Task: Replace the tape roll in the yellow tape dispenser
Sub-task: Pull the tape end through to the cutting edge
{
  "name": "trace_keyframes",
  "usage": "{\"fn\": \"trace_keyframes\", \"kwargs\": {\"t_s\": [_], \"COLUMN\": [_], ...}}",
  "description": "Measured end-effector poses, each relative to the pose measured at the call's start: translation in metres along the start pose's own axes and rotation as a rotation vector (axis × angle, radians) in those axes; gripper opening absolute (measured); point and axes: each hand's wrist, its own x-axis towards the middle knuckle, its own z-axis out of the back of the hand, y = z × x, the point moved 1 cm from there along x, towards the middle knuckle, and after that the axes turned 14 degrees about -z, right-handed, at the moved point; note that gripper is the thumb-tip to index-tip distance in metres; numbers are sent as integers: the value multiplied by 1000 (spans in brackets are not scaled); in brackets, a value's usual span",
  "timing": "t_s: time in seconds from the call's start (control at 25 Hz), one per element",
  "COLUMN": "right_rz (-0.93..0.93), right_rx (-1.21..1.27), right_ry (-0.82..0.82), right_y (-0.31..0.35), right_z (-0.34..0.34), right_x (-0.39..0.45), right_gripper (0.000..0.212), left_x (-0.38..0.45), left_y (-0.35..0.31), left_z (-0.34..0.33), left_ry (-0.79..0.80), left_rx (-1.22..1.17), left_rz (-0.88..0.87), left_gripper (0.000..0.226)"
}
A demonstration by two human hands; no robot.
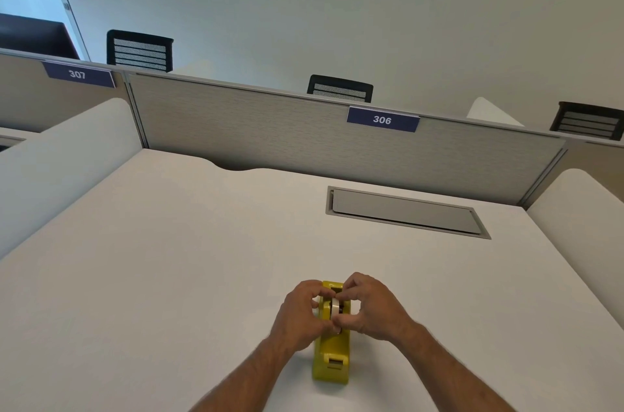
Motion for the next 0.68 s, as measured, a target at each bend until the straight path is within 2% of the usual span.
{"fn": "trace_keyframes", "kwargs": {"t_s": [0.44, 0.68], "right_rz": [-28, -44], "right_rx": [98, 172], "right_ry": [5, 12], "right_y": [0, -3], "right_z": [2, 3], "right_x": [4, 5], "right_gripper": [20, 14], "left_x": [0, -1], "left_y": [-2, -2], "left_z": [0, 0], "left_ry": [-8, -5], "left_rx": [8, 7], "left_rz": [24, 27], "left_gripper": [60, 62]}}
